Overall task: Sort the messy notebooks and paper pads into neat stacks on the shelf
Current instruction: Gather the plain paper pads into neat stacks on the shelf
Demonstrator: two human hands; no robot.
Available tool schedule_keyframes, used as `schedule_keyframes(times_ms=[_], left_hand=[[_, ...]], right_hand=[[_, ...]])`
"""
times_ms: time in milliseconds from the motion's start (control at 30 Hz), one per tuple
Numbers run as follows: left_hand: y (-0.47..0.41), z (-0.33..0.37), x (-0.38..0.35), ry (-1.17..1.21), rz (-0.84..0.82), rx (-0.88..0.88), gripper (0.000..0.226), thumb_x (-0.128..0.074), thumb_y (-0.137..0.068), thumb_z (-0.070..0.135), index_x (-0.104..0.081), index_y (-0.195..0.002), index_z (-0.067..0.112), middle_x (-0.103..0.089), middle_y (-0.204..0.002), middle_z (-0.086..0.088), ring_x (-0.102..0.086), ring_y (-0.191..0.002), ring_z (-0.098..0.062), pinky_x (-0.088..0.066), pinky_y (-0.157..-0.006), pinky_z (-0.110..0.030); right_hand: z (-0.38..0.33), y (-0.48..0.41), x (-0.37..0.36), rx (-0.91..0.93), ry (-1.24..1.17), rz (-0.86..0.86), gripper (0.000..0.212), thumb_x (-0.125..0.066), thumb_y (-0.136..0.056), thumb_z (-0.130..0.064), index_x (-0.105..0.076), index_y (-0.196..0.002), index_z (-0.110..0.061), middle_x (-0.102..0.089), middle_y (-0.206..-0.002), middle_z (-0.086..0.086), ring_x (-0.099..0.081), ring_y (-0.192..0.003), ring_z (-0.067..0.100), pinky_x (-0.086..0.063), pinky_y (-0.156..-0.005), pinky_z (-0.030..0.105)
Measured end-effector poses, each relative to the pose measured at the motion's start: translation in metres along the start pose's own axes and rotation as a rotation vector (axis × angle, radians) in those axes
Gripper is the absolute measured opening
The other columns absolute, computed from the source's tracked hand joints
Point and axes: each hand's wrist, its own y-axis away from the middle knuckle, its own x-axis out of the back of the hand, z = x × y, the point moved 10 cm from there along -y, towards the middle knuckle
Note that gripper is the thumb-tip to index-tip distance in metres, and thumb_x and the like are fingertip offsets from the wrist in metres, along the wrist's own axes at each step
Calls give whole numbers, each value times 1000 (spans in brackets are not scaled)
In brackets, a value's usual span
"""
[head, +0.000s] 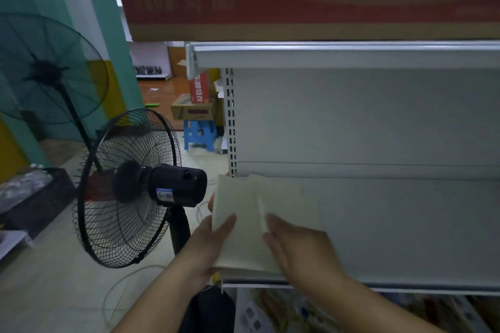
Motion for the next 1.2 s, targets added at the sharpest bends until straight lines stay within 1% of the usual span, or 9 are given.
schedule_keyframes(times_ms=[67, 167, 367, 567, 733, 833, 967, 1100, 1200], left_hand=[[4, -3, -14, 9, -41, 18, 17, -57, -92, 28, -61, -104, 15, -76, -84, -7, -72, -73, -23, -55, -59, -31], [10, -10, -19, 73, -127, 51, 31, -64, -82, 9, -58, -112, 8, -74, -86, -16, -71, -74, -28, -56, -56, -33], [20, -14, 30, 190, -109, 58, 37, -58, -81, 1, -59, -116, 12, -72, -98, -19, -65, -89, -39, -55, -73, -53], [24, 2, 79, 298, 40, -2, 31, -55, -86, 4, -59, -115, 15, -70, -102, -17, -64, -90, -35, -58, -54, -37], [22, 4, 80, 296, 4, -8, 49, -62, -74, 10, -57, -122, 16, -69, -110, -17, -64, -98, -37, -58, -62, -39], [21, 4, 68, 284, -32, -1, 42, -61, -78, 7, -57, -119, 15, -70, -105, -15, -64, -97, -36, -56, -62, -39], [15, 4, 52, 256, -40, 6, 33, -54, -90, 4, -57, -120, 18, -70, -107, -13, -63, -99, -35, -54, -69, -41], [11, 8, 39, 245, -18, -8, 33, -49, -93, 7, -53, -125, 17, -64, -112, -16, -60, -90, -35, -52, -45, -30], [9, 15, 34, 201, 5, -49, 32, -51, -93, 10, -55, -124, 18, -65, -113, -14, -61, -93, -34, -52, -55, -33]], right_hand=[[-34, 7, -17, 133, -58, -28, 61, -13, -96, -56, -67, -105, -28, -72, -94, -12, -67, -70, 4, -50, -44, 19], [-54, 12, -34, 247, -191, -144, 38, -37, -94, -52, -66, -98, -28, -69, -95, -11, -64, -82, 7, -54, -61, 25], [57, -17, -31, -293, -469, -43, 22, -45, -98, -30, -61, -112, -26, -62, -120, -7, -58, -105, 9, -43, -90, 20], [22, 7, -86, 18, -46, -615, 108, 6, -58, -86, -14, -150, -34, 2, -158, -14, 3, -146, 8, 0, -118, 33], [47, 12, -69, -68, 177, -422, 79, -25, -80, -79, -37, -131, -20, -36, -138, -4, -36, -129, 20, -26, -105, 36], [45, 27, -69, -103, 172, -420, 112, -1, -58, -93, -36, -138, -23, -30, -150, -1, -31, -138, 22, -25, -111, 41], [64, 48, -73, -144, 219, -413, 87, -10, -79, -83, -60, -118, -24, -65, -122, 0, -66, -106, 22, -53, -83, 40], [86, 75, -58, -82, 214, -392, 58, -36, -77, -71, -48, -115, -29, -67, -115, -5, -68, -100, 16, -48, -91, 44], [113, 89, -27, -75, 250, -275, 55, -46, -63, -51, -48, -114, -31, -63, -112, -7, -63, -101, 12, -41, -99, 46]])
